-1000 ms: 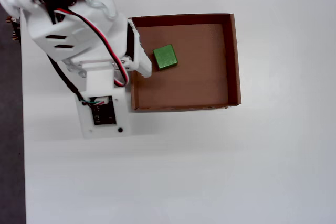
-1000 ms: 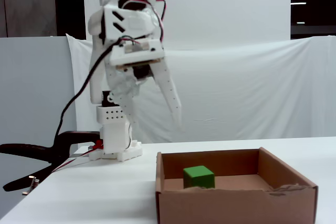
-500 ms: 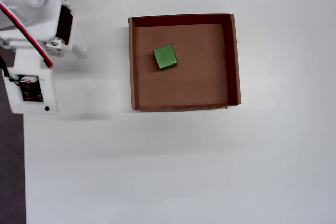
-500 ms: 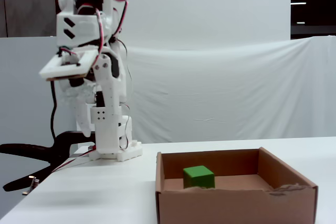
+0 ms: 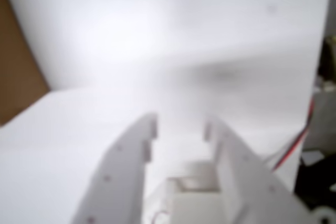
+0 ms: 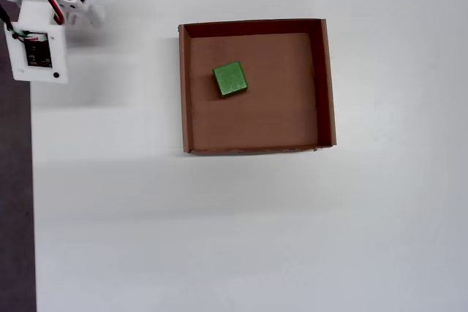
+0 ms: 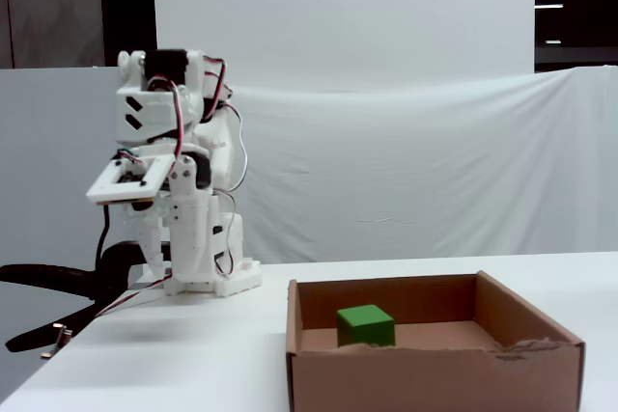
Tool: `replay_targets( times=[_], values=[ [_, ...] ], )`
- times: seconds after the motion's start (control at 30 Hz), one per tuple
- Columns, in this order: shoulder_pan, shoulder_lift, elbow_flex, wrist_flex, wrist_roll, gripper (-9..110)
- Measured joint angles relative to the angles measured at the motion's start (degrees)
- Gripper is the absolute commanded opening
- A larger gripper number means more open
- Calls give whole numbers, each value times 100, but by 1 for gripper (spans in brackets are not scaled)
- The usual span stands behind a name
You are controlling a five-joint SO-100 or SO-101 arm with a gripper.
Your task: Grasp a green cube and put it in a box.
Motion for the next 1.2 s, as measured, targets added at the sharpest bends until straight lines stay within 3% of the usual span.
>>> replay_targets(
  times=[0.37,1.03,1.2],
  values=[
    [193,2628,2259,-79,-123,10],
    [519,3621,2338,694,-422,15],
    [615,3621,2338,712,-18,19]
  ],
)
